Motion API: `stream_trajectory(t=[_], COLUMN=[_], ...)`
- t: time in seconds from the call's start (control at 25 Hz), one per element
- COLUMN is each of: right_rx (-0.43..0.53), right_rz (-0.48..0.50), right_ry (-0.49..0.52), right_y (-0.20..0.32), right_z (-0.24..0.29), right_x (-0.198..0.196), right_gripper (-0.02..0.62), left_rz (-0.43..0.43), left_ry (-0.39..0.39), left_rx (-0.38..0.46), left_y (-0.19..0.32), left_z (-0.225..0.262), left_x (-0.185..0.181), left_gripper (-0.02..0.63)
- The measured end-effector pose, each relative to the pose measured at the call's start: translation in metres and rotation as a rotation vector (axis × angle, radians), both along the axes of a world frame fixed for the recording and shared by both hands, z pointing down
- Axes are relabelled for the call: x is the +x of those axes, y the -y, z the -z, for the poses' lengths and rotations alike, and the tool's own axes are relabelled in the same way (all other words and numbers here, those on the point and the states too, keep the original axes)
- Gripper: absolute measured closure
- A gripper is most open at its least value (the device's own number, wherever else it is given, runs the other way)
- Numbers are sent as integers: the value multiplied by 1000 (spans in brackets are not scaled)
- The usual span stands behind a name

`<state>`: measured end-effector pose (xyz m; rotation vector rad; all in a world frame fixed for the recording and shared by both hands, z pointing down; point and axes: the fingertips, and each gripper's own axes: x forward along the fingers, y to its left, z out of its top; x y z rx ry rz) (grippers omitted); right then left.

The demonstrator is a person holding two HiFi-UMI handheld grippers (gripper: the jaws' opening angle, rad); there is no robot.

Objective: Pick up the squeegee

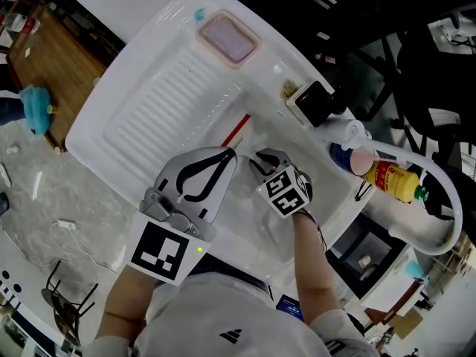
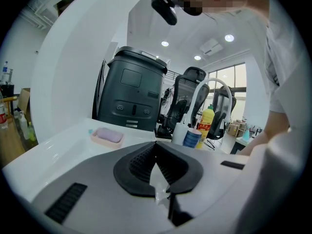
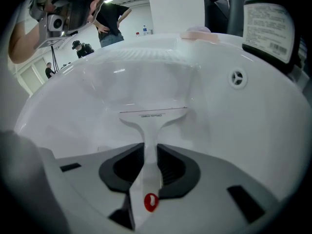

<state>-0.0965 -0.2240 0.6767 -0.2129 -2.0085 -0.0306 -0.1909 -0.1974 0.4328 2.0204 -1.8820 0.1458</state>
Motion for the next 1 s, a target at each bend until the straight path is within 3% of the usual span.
stream_trajectory(t=[0.36, 1.0], right_rx=[-17, -2], right_rz=[-34, -207], right_ry=[86, 307], right_y=[-8, -9], right_z=[31, 118], right_x=[-3, 19], right_gripper=[505, 505], left_rz=[-3, -21], left_ry=[6, 17], left_rx=[18, 79], left_y=[-2, -7], left_z=[10, 53], left_x=[6, 51], left_gripper=[594, 594])
